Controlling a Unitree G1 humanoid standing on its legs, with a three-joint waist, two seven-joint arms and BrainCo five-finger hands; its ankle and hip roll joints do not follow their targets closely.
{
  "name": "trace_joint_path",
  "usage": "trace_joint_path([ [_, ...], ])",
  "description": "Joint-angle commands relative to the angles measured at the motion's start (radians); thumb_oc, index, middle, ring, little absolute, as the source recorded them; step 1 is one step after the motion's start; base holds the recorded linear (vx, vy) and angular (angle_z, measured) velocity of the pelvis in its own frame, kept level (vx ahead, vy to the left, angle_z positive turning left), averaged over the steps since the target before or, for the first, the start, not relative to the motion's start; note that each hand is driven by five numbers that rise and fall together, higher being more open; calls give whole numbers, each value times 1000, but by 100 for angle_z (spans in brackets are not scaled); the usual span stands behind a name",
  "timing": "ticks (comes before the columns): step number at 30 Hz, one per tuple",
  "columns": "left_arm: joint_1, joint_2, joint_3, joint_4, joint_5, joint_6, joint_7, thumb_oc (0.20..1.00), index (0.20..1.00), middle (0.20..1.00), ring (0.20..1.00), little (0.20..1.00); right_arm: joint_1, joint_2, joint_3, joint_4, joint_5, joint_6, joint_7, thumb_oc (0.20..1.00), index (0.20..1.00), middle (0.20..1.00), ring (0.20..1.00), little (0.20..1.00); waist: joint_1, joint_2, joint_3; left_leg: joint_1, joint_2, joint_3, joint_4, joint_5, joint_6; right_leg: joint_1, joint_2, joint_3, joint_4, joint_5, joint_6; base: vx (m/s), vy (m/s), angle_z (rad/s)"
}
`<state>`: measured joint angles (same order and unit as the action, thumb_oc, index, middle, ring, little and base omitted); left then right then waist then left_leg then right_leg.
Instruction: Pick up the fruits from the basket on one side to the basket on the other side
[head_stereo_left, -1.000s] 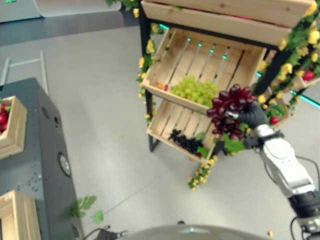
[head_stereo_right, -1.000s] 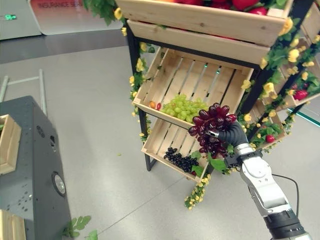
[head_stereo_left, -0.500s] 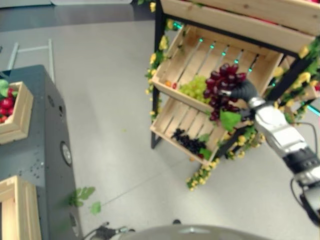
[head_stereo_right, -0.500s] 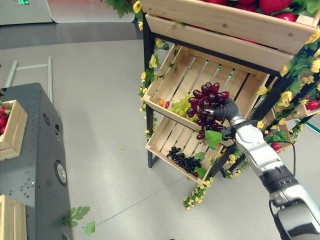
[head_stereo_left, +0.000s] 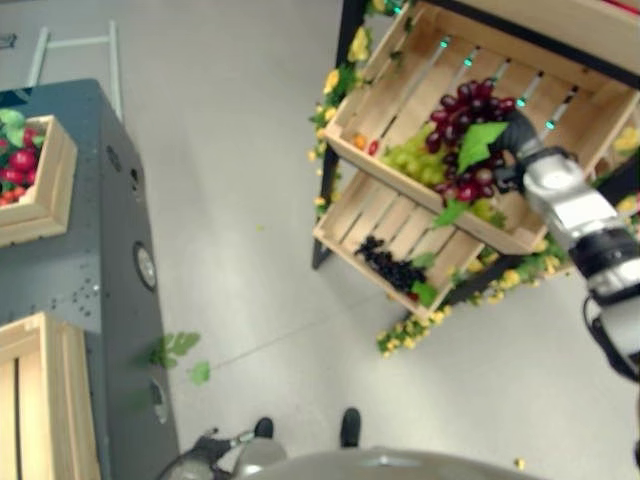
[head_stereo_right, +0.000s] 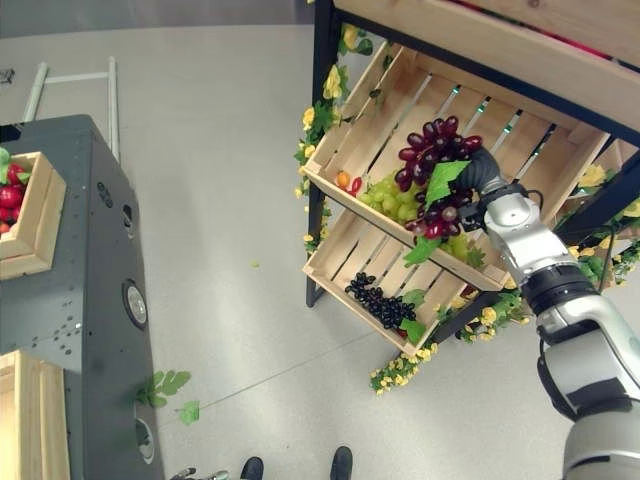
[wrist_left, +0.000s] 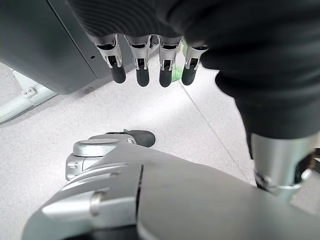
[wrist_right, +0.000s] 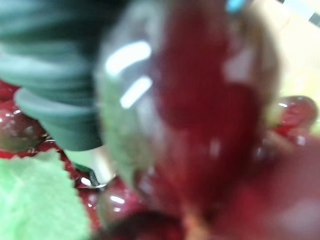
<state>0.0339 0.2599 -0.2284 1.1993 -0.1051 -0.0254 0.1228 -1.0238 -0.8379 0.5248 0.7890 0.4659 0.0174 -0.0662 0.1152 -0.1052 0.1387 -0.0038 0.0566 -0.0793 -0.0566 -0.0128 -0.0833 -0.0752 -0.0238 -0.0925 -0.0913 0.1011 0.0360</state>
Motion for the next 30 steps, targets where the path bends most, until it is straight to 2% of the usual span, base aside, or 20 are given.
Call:
trace_joint_path([
  [1,-4,-20,-84,61,-36,-2,-7,1000,1000,1000,1000,1000,-161,-51,17,105,22,-19,-51,200,200,200,200,200,32,-39,8,-54,-52,-10,12,12,41,22,-9,-10,26,-68,64,-24,-3,20],
  [10,-11,-26,-110,58,-43,-5,7,1000,1000,1000,1000,1000,-244,-39,41,382,-60,3,-59,200,200,200,200,200,51,-23,14,-75,-63,-55,5,26,35,24,-18,-53,23,-76,62,3,-3,18],
  [14,-17,-27,-122,52,-43,-6,11,1000,1000,1000,1000,1000,-262,-33,45,445,-76,2,-67,200,200,200,200,200,55,-17,16,-83,-66,-66,4,31,34,21,-22,-65,23,-76,63,-3,0,17],
  [15,-19,-28,-124,53,-44,-6,13,1000,1000,1000,1000,1000,-266,-36,47,467,-91,3,-71,442,442,442,442,442,56,-15,17,-88,-67,-72,3,33,33,20,-24,-73,22,-77,62,-7,-7,5],
  [16,-19,-28,-124,53,-44,-6,13,1000,1000,1000,1000,1000,-267,-36,47,468,-91,3,-71,573,573,573,573,573,56,-15,17,-88,-67,-73,3,33,33,20,-24,-73,22,-77,62,12,-11,9],
  [17,-18,-30,-129,53,-47,-6,16,1000,1000,1000,1000,1000,-275,-30,59,477,-123,7,-72,1000,1000,1000,1000,1000,57,-14,17,-89,-70,-79,1,36,32,20,-24,-80,21,-77,61,10,-5,14],
  [20,-22,-35,-132,55,-44,-6,16,1000,1000,1000,1000,1000,-271,-25,88,467,-179,7,-67,1000,1000,1000,1000,1000,54,-14,17,-90,-70,-85,-1,37,31,22,-25,-86,22,-81,61,-5,3,15],
  [22,-28,-31,-132,55,-34,-5,19,1000,1000,1000,1000,1000,-279,-34,156,447,-305,8,-59,1000,1000,1000,1000,1000,52,-18,16,-90,-71,-87,-1,38,31,23,-26,-88,23,-81,61,-10,3,6],
  [30,-34,-30,-108,60,4,-4,8,1000,1000,1000,1000,1000,-239,-128,230,202,-423,3,-41,1000,1000,1000,1000,1000,27,-26,3,-72,-66,-84,-8,32,31,35,-27,-87,24,-87,62,0,0,0],
])
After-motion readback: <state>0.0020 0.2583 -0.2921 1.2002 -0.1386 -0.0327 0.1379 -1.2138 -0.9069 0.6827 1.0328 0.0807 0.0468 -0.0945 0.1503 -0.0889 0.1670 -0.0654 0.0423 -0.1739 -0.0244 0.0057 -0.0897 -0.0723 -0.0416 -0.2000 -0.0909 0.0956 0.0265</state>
